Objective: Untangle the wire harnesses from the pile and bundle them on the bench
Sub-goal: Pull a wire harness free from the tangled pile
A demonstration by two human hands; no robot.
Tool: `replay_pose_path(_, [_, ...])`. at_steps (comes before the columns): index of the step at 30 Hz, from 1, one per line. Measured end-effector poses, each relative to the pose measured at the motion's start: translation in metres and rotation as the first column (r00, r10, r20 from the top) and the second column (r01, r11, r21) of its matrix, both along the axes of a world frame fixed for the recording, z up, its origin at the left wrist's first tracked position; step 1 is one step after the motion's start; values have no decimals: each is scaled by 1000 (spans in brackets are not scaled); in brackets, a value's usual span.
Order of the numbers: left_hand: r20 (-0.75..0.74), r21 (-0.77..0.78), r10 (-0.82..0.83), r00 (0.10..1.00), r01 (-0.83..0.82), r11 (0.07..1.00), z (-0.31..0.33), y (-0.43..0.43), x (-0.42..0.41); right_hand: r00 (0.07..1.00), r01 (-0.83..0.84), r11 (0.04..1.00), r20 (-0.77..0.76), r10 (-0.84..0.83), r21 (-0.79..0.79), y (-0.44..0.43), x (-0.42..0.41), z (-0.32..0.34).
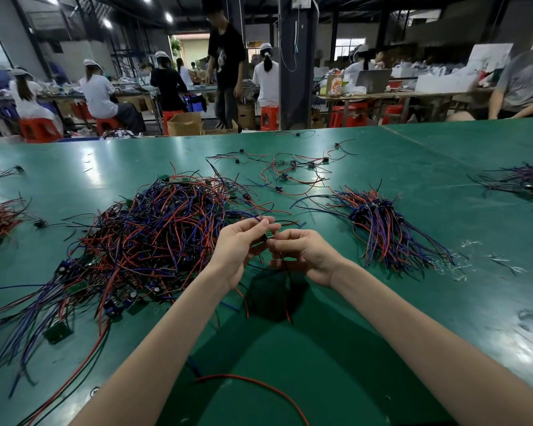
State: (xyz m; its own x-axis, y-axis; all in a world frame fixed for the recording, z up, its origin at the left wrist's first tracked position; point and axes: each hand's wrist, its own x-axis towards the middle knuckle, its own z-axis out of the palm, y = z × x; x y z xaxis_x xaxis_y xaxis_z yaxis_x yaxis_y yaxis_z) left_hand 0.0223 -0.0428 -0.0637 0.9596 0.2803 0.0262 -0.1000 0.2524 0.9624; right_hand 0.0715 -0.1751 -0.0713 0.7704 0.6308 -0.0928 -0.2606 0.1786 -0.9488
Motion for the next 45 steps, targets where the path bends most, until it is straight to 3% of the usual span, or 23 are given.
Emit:
replay_pose_path(6, [88, 166, 101, 991, -115, 979, -6, -1, 0, 969, 73, 982, 244, -28, -176, 0, 2, -4])
replay_pose_path(12, [66, 284, 185, 981, -196, 939, -8, 4, 2, 890, 70, 964, 452, 56, -257, 4, -2, -5])
replay_pose_path(20, [-63, 66, -71, 995, 75, 995, -6, 12, 3, 943, 111, 974, 331, -39, -199, 4, -1, -5])
replay_pose_path(25, [-22, 166, 23, 1000, -19, 986, -7, 10, 0, 968, 110, 985, 238, -76, -134, 6, -4, -3])
replay_pose_path(32, [48, -67, 124, 991, -121, 990, 4, 13, -3, 959, 16, 972, 278, 52, -236, 3, -7, 0])
replay_pose_path(38, [-10, -72, 37, 999, -38, 997, 5, 12, -5, 933, 70, 973, 361, 16, -222, 3, -6, -3])
replay_pose_path(45, [4, -105, 117, 993, -116, 988, 8, 13, -7, 950, 46, 969, 310, 33, -244, 6, -8, -7])
